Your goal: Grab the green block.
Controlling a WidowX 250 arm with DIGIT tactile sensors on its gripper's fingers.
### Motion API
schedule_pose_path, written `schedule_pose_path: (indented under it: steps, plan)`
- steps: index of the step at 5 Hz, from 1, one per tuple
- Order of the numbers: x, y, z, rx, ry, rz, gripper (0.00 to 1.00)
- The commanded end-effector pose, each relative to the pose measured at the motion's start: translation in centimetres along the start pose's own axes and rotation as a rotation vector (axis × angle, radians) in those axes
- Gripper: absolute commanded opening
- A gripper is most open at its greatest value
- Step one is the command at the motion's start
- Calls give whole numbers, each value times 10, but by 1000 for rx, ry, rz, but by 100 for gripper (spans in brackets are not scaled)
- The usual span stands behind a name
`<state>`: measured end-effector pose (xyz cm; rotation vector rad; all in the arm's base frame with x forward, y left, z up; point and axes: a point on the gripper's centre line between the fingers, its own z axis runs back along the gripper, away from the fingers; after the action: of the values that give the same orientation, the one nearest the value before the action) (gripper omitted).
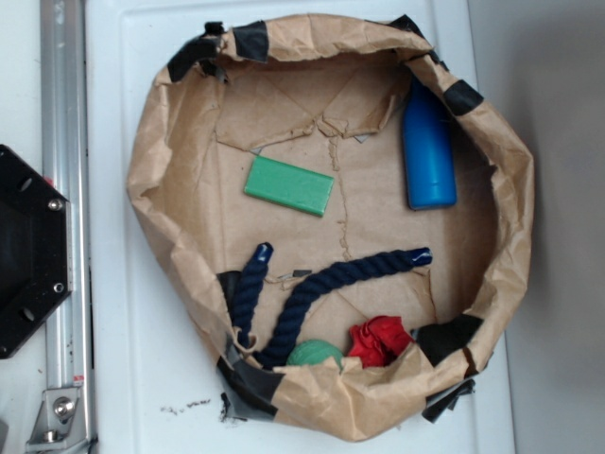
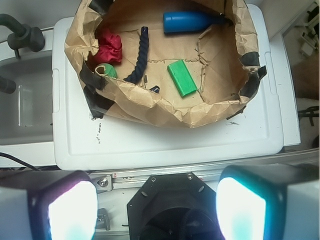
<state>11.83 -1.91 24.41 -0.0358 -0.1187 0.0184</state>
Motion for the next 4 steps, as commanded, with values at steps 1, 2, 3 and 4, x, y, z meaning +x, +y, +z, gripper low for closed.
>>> schedule_pose_path:
  steps: [1, 2, 3, 4]
  plan:
    - [0, 0, 0, 0, 0, 0, 100]
    - [42, 17, -46, 196, -86, -188, 100]
    - [80, 24, -81, 124, -156, -330, 100]
    - [103, 32, -124, 50, -131, -445, 100]
